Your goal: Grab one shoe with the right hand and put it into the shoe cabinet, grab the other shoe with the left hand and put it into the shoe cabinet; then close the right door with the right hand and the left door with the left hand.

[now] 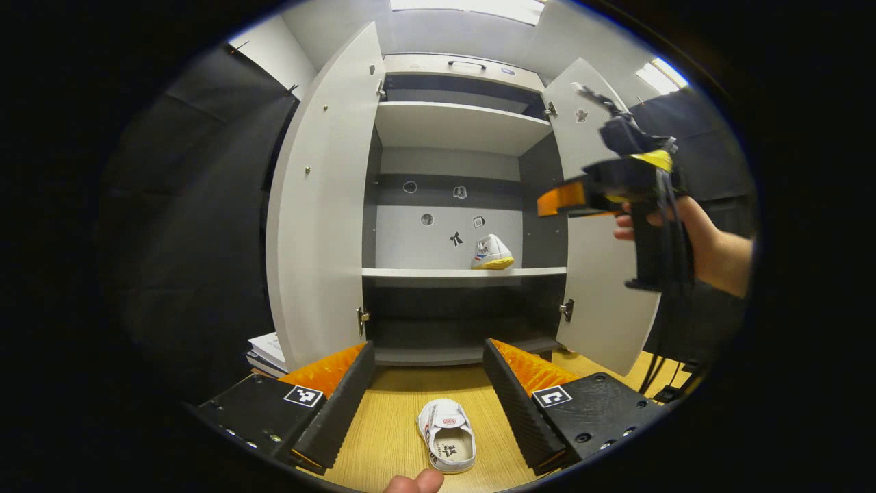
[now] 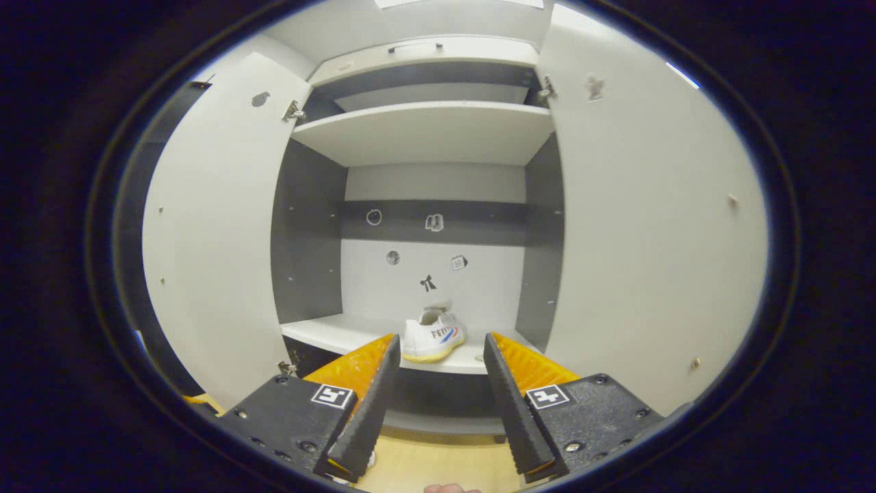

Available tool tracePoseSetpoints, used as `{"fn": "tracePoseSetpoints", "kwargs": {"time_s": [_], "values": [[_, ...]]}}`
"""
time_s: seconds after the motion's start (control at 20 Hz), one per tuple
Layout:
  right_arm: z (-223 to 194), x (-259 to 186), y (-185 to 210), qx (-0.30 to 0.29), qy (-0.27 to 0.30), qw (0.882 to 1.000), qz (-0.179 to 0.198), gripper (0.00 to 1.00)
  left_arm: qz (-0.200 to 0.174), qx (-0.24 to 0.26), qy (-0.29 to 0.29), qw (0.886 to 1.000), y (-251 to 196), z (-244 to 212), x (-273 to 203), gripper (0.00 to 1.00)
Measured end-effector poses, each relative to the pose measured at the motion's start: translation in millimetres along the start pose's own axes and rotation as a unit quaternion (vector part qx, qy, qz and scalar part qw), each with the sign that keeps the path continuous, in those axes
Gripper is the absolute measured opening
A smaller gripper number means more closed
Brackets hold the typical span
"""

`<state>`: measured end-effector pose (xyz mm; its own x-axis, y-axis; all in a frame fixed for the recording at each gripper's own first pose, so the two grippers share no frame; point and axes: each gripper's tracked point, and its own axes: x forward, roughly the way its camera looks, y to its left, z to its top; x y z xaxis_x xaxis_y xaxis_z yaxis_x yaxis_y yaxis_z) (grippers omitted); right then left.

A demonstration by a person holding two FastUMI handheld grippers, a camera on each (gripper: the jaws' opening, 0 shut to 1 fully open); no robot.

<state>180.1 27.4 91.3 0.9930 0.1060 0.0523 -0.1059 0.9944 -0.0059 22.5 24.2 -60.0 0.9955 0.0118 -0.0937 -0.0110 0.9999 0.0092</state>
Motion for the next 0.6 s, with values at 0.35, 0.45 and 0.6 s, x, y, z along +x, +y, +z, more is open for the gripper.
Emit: {"fn": "tracePoseSetpoints", "kwargs": {"time_s": [0.35, 0.45, 0.6], "values": [[-87.9, -91.4, -10.3, -0.018, -0.019, 0.999, -0.038, 0.80, -0.012, -0.002, 0.016, 1.000, -19.1, -12.6, -3.4, 0.95], [-102.5, -109.4, -12.2, -0.017, -0.018, 0.999, -0.046, 0.83, -0.016, -0.001, 0.022, 1.000, -23.9, -17.5, -5.3, 0.95], [-117.9, -127.2, -10.7, -0.020, -0.019, 0.998, -0.055, 0.87, -0.018, 0.006, 0.033, 0.999, -27.3, -30.5, -8.1, 0.95]]}}
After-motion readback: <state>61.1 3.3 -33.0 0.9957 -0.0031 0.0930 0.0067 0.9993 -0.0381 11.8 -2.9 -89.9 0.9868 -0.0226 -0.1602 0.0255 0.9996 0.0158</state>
